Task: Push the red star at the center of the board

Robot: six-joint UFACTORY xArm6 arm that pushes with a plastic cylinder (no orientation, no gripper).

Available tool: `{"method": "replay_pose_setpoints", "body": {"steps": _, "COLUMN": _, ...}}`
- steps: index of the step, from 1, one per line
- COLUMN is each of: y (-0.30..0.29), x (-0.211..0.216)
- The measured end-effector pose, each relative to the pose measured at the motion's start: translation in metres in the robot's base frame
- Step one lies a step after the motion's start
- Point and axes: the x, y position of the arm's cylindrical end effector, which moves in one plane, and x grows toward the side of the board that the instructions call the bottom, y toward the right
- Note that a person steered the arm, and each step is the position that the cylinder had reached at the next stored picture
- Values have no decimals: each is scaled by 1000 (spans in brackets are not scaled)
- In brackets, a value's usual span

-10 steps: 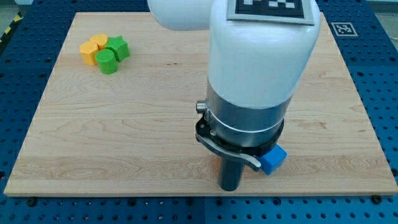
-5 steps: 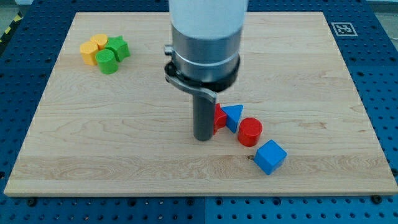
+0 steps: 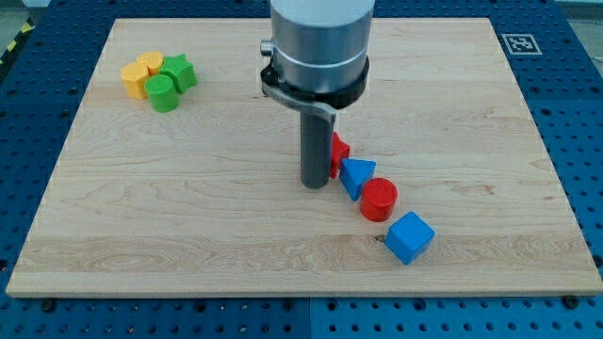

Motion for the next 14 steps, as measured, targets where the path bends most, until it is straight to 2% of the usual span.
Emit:
{"method": "replay_pose_setpoints", "body": {"steps": 2, "y": 20, "x": -13}}
{"method": "replay_pose_setpoints", "body": {"steps": 3, "y": 51, "x": -14}}
{"method": "replay_pose_setpoints", "body": {"steps": 4, "y": 70, "x": -38}}
{"method": "replay_pose_setpoints", "body": {"steps": 7, "y": 70, "x": -115}}
{"method": "replay_pose_setpoints", "body": {"steps": 11, "y": 76, "x": -93}}
{"method": "replay_pose_setpoints", "body": {"steps": 14, "y": -17, "x": -93}}
